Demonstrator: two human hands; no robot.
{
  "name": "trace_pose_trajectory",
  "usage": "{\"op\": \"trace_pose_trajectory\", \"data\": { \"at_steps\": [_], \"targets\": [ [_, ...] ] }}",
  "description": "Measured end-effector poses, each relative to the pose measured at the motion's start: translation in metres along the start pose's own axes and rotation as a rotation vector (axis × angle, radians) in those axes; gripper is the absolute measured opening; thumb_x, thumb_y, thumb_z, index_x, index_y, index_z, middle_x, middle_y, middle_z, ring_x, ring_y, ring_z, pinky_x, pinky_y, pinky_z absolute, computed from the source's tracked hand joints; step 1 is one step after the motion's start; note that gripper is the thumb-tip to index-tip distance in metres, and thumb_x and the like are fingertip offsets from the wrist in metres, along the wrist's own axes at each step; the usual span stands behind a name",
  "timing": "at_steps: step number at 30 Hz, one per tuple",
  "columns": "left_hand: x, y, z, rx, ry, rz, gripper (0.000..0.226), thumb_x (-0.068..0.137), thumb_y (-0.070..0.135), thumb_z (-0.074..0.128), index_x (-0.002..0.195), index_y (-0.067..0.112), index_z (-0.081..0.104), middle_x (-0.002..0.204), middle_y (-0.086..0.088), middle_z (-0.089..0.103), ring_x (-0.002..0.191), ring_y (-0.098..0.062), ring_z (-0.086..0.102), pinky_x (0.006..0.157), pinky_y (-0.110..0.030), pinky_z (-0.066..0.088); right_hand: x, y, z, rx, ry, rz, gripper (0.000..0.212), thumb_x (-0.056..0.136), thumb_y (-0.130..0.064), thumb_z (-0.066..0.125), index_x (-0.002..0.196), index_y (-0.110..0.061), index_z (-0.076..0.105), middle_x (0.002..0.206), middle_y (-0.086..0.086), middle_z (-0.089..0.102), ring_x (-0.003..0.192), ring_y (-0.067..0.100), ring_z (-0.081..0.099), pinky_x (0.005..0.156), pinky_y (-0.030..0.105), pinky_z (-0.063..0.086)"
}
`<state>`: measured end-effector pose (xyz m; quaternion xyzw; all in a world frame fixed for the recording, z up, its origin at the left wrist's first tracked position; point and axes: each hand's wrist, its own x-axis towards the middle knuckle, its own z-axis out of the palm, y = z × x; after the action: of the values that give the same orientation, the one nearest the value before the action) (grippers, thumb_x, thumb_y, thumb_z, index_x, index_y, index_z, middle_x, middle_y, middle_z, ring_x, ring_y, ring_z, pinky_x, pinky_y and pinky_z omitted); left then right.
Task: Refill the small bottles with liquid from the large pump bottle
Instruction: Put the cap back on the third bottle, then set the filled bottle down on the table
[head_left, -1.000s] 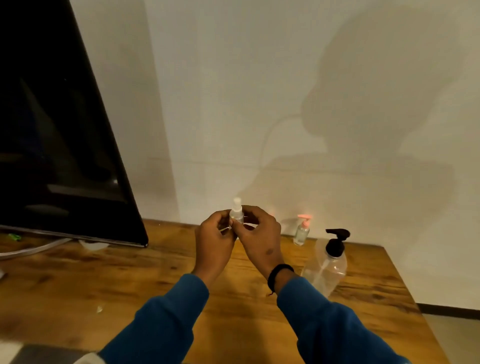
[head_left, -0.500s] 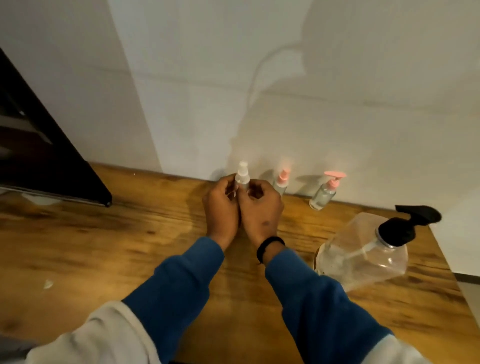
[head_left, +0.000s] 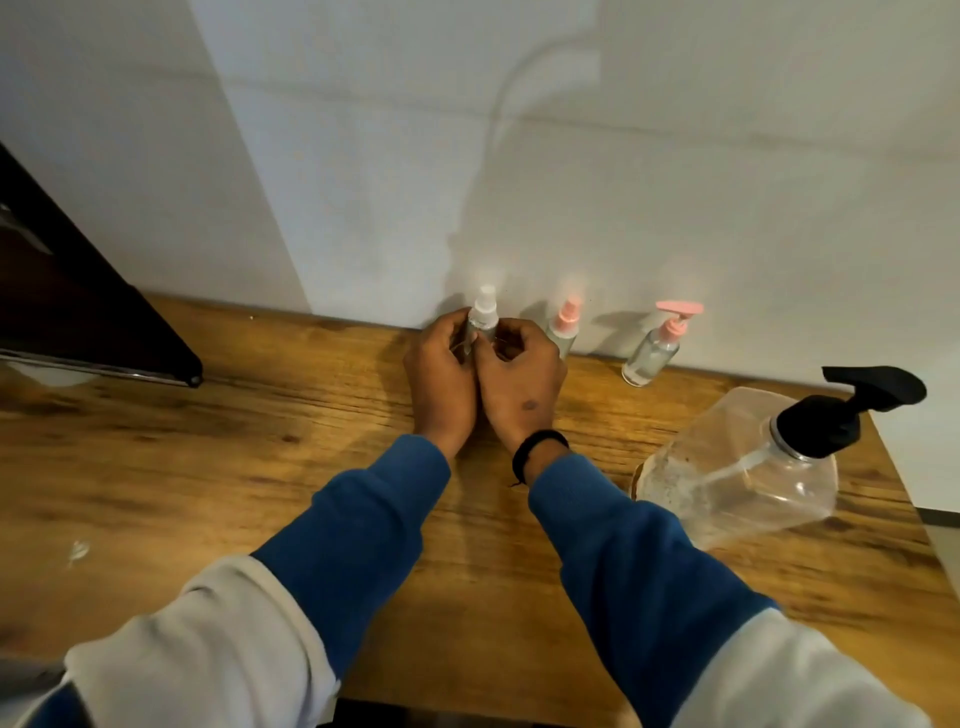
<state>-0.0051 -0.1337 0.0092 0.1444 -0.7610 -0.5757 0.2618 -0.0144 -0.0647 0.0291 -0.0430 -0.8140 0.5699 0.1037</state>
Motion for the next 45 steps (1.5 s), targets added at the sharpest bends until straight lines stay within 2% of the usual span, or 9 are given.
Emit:
{"op": "trace_pose_trajectory", "data": {
  "at_steps": [9, 14, 19, 24, 28, 33, 38, 41, 45],
  "targets": [
    [-0.002, -0.003, 0.003, -0.002, 0.001, -0.037, 0.034, 0.093, 0.000, 0.062, 0.125, 0.011, 0.066, 0.110, 0.005, 0.070, 0.101, -0.006, 0.067, 0.089, -0.031, 0.058, 0.003, 0.004, 0.000, -0.041, -0.034, 0.017, 0.027, 0.085, -0.025, 0.073, 0.110, -0.015, 0.068, 0.089, -0.009, 0.068, 0.082, 0.002, 0.064, 0.068, 0.005, 0.047],
    [-0.010, 0.001, -0.001, -0.020, 0.024, -0.089, 0.043, 0.092, 0.000, 0.066, 0.132, 0.015, 0.061, 0.105, 0.018, 0.064, 0.100, -0.001, 0.064, 0.091, -0.028, 0.056, -0.005, -0.003, -0.007, -0.092, -0.039, 0.013, 0.035, 0.084, -0.029, 0.074, 0.114, -0.014, 0.066, 0.088, -0.011, 0.064, 0.077, -0.003, 0.059, 0.062, -0.001, 0.041],
    [-0.039, 0.010, -0.013, 0.008, 0.054, -0.122, 0.045, 0.090, 0.005, 0.070, 0.132, 0.018, 0.060, 0.117, 0.005, 0.066, 0.108, -0.008, 0.062, 0.094, -0.033, 0.055, -0.029, -0.015, -0.028, -0.085, -0.085, 0.025, 0.030, 0.083, -0.027, 0.073, 0.111, -0.015, 0.066, 0.083, -0.013, 0.062, 0.077, -0.001, 0.058, 0.074, 0.017, 0.051],
    [-0.079, 0.042, -0.030, -0.038, 0.023, -0.162, 0.041, 0.092, 0.014, 0.071, 0.132, 0.015, 0.061, 0.122, 0.000, 0.068, 0.110, -0.009, 0.064, 0.093, -0.032, 0.057, -0.061, -0.025, -0.061, -0.060, -0.128, 0.056, 0.044, 0.086, -0.033, 0.072, 0.125, -0.015, 0.061, 0.119, -0.003, 0.066, 0.108, 0.009, 0.061, 0.092, 0.028, 0.054],
    [-0.112, 0.080, -0.043, -0.055, -0.033, -0.150, 0.039, 0.093, 0.020, 0.070, 0.131, 0.014, 0.063, 0.116, 0.005, 0.069, 0.103, 0.001, 0.064, 0.080, -0.008, 0.050, -0.085, -0.041, -0.098, -0.038, -0.110, 0.044, 0.040, 0.089, -0.034, 0.068, 0.125, -0.016, 0.061, 0.115, -0.005, 0.067, 0.106, 0.008, 0.062, 0.090, 0.027, 0.054],
    [-0.147, 0.117, -0.047, -0.115, -0.118, -0.145, 0.028, 0.094, 0.016, 0.067, 0.122, 0.019, 0.066, 0.105, 0.011, 0.071, 0.097, 0.002, 0.066, 0.077, -0.013, 0.054, -0.113, -0.057, -0.140, 0.014, -0.094, 0.019, 0.039, 0.090, -0.032, 0.067, 0.126, -0.017, 0.061, 0.114, -0.006, 0.067, 0.105, 0.003, 0.062, 0.082, 0.011, 0.049],
    [-0.174, 0.135, -0.042, -0.113, -0.325, -0.126, 0.017, 0.098, 0.010, 0.060, 0.099, 0.021, 0.074, 0.084, 0.012, 0.076, 0.081, -0.003, 0.071, 0.067, -0.019, 0.056, -0.136, -0.061, -0.180, 0.057, -0.100, 0.028, 0.036, 0.090, -0.033, 0.068, 0.122, -0.019, 0.061, 0.107, -0.009, 0.068, 0.098, -0.002, 0.063, 0.080, 0.010, 0.052],
    [-0.184, 0.137, -0.031, -0.143, -0.402, -0.165, 0.017, 0.096, 0.008, 0.063, 0.108, 0.017, 0.071, 0.093, 0.007, 0.076, 0.087, -0.002, 0.071, 0.069, -0.019, 0.056, -0.144, -0.053, -0.203, 0.024, -0.072, 0.041, 0.024, 0.090, -0.032, 0.068, 0.112, -0.025, 0.063, 0.097, -0.013, 0.068, 0.090, -0.002, 0.064, 0.073, 0.008, 0.051],
    [-0.185, 0.130, -0.014, -0.115, -0.449, -0.202, 0.043, 0.091, 0.015, 0.071, 0.132, 0.019, 0.059, 0.121, 0.004, 0.066, 0.102, 0.001, 0.065, 0.081, -0.022, 0.057, -0.141, -0.033, -0.226, -0.082, 0.020, 0.094, 0.011, 0.086, -0.031, 0.072, 0.089, -0.021, 0.068, 0.080, -0.012, 0.069, 0.075, 0.000, 0.065, 0.064, 0.013, 0.050]
  ]
}}
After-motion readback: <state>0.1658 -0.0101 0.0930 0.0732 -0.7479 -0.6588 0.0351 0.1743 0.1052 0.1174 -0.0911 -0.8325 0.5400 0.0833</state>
